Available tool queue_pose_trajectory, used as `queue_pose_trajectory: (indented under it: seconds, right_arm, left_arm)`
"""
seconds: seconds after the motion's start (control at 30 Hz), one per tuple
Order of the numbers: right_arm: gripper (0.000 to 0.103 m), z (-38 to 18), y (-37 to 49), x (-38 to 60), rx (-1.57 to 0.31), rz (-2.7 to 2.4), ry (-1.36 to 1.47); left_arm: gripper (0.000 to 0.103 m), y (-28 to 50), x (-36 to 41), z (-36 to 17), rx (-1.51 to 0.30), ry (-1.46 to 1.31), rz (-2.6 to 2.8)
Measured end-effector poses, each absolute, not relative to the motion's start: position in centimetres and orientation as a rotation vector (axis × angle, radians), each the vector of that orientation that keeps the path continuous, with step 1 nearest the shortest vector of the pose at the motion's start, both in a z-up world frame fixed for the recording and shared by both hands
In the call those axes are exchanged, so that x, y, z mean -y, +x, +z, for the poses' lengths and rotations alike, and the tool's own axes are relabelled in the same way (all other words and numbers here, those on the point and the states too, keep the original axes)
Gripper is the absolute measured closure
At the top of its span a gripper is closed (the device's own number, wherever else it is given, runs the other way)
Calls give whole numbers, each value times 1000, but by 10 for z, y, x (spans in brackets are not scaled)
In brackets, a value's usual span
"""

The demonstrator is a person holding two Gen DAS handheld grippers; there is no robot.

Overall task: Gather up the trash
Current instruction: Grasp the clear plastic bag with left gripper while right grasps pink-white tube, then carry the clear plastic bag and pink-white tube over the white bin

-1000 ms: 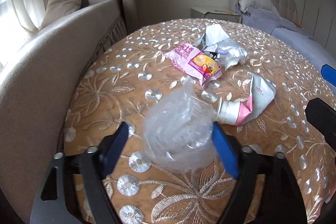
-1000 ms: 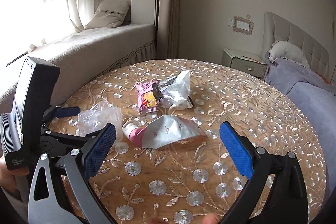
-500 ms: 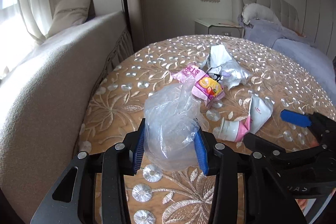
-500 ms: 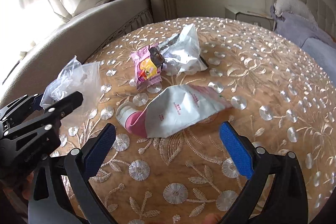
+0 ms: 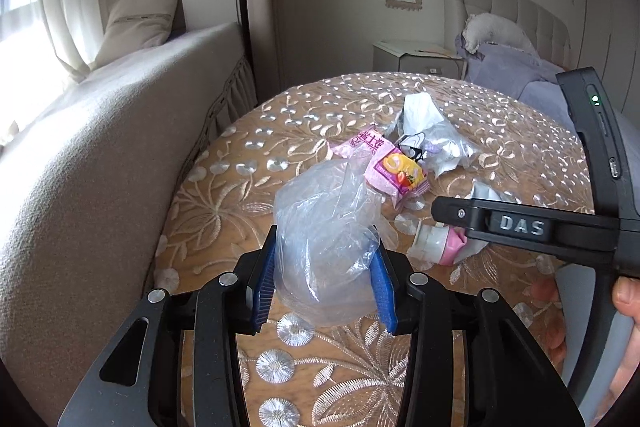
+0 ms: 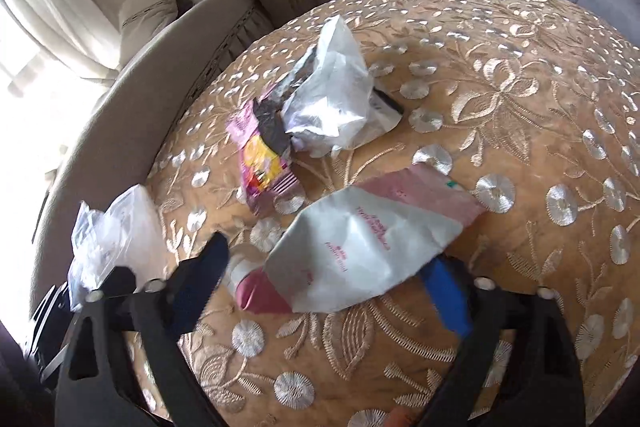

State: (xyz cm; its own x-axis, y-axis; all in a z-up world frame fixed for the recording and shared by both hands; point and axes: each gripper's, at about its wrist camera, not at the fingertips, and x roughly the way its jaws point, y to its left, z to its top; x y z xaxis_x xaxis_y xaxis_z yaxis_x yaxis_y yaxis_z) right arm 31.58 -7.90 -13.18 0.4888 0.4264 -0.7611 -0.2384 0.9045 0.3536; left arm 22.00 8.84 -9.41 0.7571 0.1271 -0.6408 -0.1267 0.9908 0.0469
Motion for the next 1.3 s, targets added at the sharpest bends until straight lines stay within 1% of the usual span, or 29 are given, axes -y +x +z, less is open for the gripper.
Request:
queue_pose_trajectory:
  seconds: [0.03,0.07,0.13,0.23,0.37,0.53,0.73,1.0,1.3]
  right_arm:
    - [47,-131,317,78,-975,394,198]
    - [52,-131,318,79,-983,422,217]
    - [57,-130,316,81,-996,446,239]
    - [59,-122,306,79,-935,431,172]
    - [59,-107,288,81,-837,414,100]
    - [60,-77,253,102,-663,383,16]
    - [60,-45,204,137,-479,303,-89]
    - [60,-26,158,196,-376,196,-95]
    - [60,-30,128,264,-338,90,-62]
  left_arm:
    - [62,220,-89,-93,-695,0,137]
    - [62,219,-88,-92,-692,1,135]
    - [62,219,-87,-91,-686,4,137]
    - [62,218,-85,-89,-682,7,135]
    - [62,214,-79,-85,-667,10,130]
    - [62,208,-69,-73,-628,11,95]
    - [62,196,-37,-60,-571,34,35]
    - [62,179,22,-52,-533,61,-91]
    - [62,166,98,-51,-523,112,-241]
